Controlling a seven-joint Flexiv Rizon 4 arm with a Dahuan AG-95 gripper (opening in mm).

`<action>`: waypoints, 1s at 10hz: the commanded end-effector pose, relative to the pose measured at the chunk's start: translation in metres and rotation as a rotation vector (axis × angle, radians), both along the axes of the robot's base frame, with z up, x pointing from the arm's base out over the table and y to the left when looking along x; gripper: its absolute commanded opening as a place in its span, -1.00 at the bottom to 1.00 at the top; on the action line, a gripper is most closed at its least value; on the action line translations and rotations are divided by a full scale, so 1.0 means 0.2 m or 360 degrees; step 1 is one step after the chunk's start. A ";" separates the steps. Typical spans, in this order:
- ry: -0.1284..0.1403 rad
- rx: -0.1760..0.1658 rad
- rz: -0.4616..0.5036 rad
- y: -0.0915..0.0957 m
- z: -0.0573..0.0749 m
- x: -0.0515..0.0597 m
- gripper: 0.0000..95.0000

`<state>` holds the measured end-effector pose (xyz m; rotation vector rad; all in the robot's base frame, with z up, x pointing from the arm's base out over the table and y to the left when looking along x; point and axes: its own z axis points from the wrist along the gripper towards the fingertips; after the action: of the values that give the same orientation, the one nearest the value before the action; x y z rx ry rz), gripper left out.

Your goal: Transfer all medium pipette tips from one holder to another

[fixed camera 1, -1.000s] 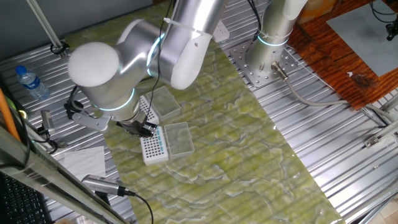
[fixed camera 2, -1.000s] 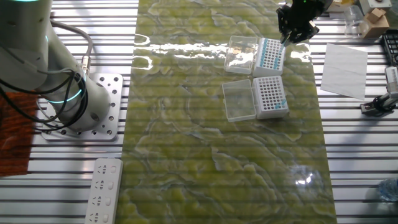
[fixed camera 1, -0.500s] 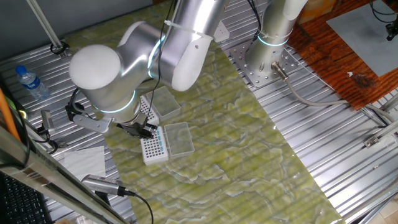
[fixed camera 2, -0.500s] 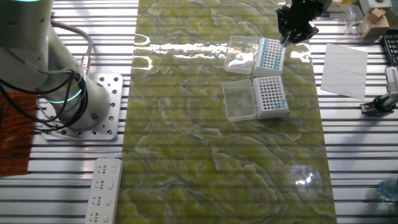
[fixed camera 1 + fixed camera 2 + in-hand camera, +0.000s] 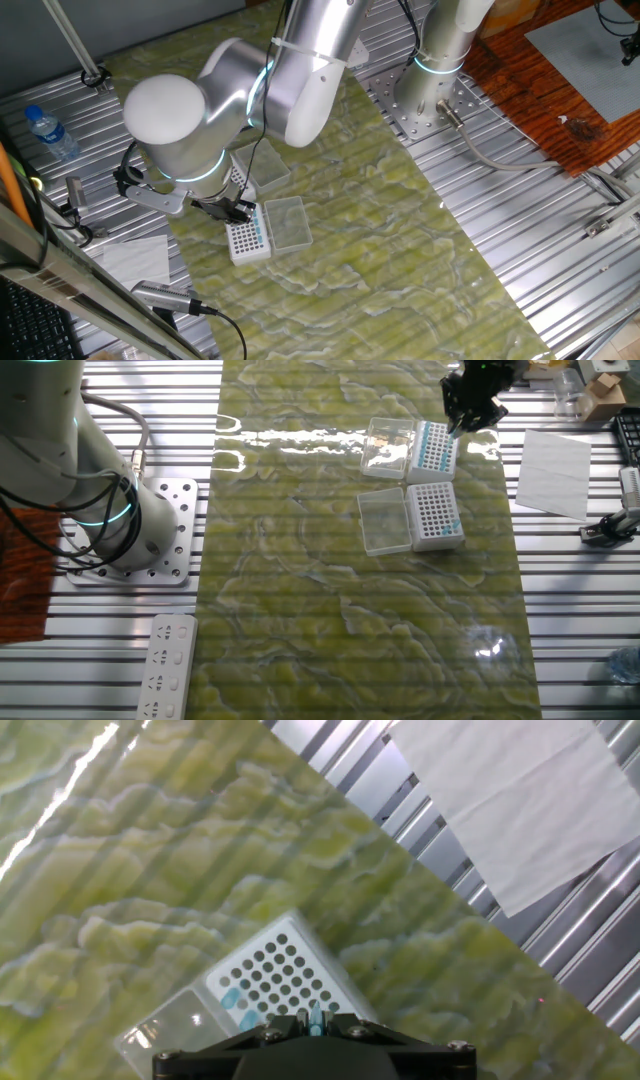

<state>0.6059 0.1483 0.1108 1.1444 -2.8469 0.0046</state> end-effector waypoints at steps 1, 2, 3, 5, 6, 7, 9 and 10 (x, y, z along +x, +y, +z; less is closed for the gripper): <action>-0.0012 -0.0001 0.0042 -0.01 0.00 -0.01 -0.20; -0.0012 -0.0004 0.0060 -0.01 0.00 -0.01 -0.20; -0.0005 -0.0012 0.0106 -0.04 0.01 -0.01 -0.20; 0.0010 -0.0013 0.0219 -0.16 0.05 -0.01 -0.20; 0.0012 -0.0013 0.0250 -0.22 0.06 -0.01 -0.20; 0.0013 -0.0011 0.0283 -0.30 0.07 -0.02 -0.20; 0.0004 -0.0008 0.0326 -0.46 0.04 -0.03 -0.20; -0.0010 -0.0005 0.0346 -0.52 0.02 -0.03 -0.20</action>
<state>0.5987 0.0450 0.1148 1.4446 -2.7118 0.0222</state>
